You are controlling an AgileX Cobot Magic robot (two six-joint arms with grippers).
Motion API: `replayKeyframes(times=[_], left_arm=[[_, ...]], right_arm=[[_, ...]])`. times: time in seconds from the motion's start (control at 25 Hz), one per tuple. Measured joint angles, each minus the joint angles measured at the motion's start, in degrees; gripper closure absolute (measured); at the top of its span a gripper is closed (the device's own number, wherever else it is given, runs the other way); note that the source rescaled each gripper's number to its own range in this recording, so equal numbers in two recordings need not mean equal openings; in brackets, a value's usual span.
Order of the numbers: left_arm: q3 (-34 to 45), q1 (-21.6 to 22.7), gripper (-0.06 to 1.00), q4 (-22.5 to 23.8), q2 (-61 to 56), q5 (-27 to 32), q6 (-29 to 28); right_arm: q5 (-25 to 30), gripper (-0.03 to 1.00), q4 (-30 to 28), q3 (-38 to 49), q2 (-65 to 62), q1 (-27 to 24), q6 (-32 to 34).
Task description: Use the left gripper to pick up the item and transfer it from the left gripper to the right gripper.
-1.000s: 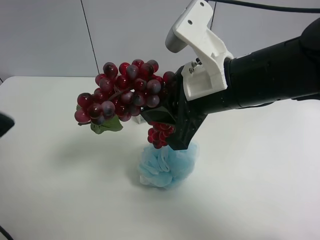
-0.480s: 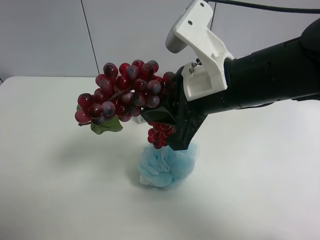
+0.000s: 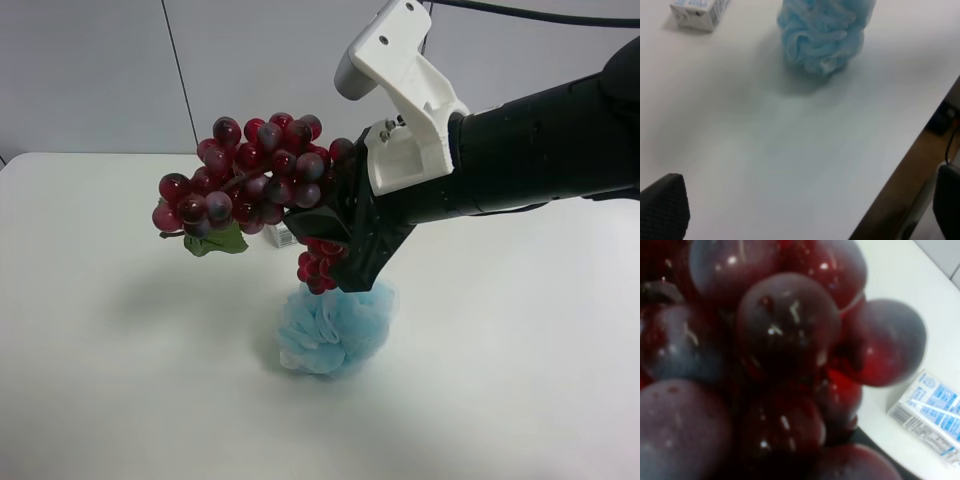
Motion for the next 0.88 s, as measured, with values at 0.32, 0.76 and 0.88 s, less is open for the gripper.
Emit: replayKeyframes(times=[0.32,0.76,0.88], left_arm=[[0.9,0.0,-0.05,-2.4,-4.6,0.9,-0.8],[1.1,0.0,-0.05,-2.6,-4.6,0.4,-1.0],[1.1,0.0,-0.05,-2.6,-4.6,0.4,-1.2]], right_arm=[[-2.1,0.97,0.1,0.0,0.0,0.0,0.5],[-2.6,0.97,0.1,0.0,0.0,0.0,0.9],[-2.6,0.97,0.1,0.0,0.0,0.0,3.0]])
